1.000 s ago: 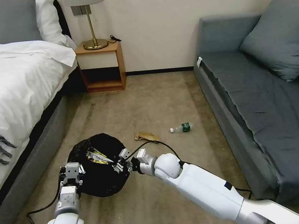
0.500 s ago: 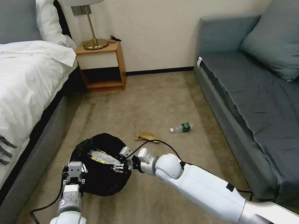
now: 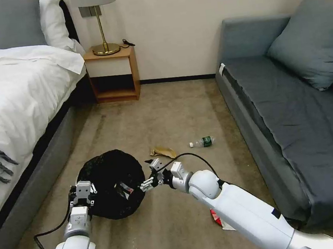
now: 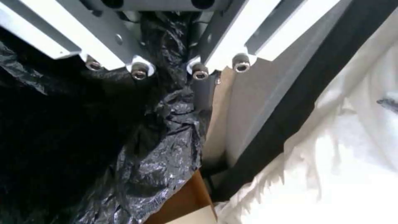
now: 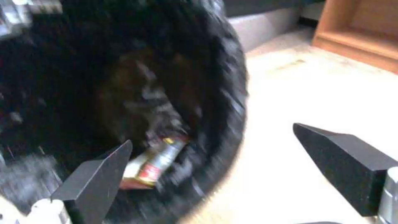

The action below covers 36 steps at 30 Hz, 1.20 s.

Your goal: Pick up the trash bin, then pick up the garbage on the floor and place it into the trash bin.

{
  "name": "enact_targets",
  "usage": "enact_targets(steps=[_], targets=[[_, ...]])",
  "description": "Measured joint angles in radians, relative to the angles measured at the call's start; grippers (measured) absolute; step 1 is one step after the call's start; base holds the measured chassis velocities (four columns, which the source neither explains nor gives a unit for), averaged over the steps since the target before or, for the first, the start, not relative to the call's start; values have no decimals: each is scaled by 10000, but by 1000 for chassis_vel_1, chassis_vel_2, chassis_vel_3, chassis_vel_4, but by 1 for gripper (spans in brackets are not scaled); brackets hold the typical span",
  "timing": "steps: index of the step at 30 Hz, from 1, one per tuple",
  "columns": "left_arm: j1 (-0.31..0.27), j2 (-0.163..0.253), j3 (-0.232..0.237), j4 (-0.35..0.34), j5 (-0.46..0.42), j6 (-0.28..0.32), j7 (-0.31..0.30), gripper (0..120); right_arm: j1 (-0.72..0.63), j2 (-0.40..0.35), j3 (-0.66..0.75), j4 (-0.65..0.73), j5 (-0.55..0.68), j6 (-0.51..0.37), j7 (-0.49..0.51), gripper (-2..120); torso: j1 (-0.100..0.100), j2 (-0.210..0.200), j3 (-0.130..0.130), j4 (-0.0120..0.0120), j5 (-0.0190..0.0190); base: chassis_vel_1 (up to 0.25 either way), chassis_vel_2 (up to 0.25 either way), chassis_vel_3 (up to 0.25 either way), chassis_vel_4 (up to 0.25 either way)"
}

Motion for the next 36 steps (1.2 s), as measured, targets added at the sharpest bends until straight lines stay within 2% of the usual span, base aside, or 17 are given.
enact_targets(steps=[2,4,6,8,9,10,12,19,26,36], targets=[[18,16,-23,1,8,-32,1,2,-61,-792,38,140,-442,-284,-174,100,0,0,0,-2,-1,0,0,0,0],[26,20,-26,2,13,-41,2,2,-71,-979,41,158,-542,-353,-243,100,0,0,0,-3,-3,0,0,0,0],[59,37,-29,-34,34,-50,5,2,-100,-1679,27,143,-984,-560,-596,100,0,0,0,-6,-3,0,0,0,0],[63,40,-29,-43,39,-50,5,2,-105,-1753,21,123,-1035,-575,-636,100,0,0,0,-5,-3,0,0,0,0],[82,54,-27,-81,81,-62,5,2,-179,-2128,11,-65,-1377,-660,-890,100,0,0,0,-5,-1,0,0,0,0],[86,57,-27,-84,91,-65,5,2,-202,-2176,15,-103,-1444,-667,-938,100,0,0,0,-5,-2,0,0,0,0],[107,81,-26,-87,165,-93,5,2,-678,-2506,335,-453,-2136,-634,-1523,100,0,0,-1,-1,0,0,0,0,0],[199,176,-54,-76,211,-161,5,2,-1905,-2878,1010,-573,-3179,-632,-2126,100,0,0,-1,-3,0,0,0,0,0],[284,43,-14,-106,324,-235,6,2,-2857,-3029,1707,-649,-4567,-499,-2477,100,0,1,-1,-2,0,0,0,0,0],[357,53,-22,-130,386,-327,21,2,-3341,-2936,2448,-1387,-5705,35,-2531,100,0,0,-1,-3,-1,0,0,0,0]])
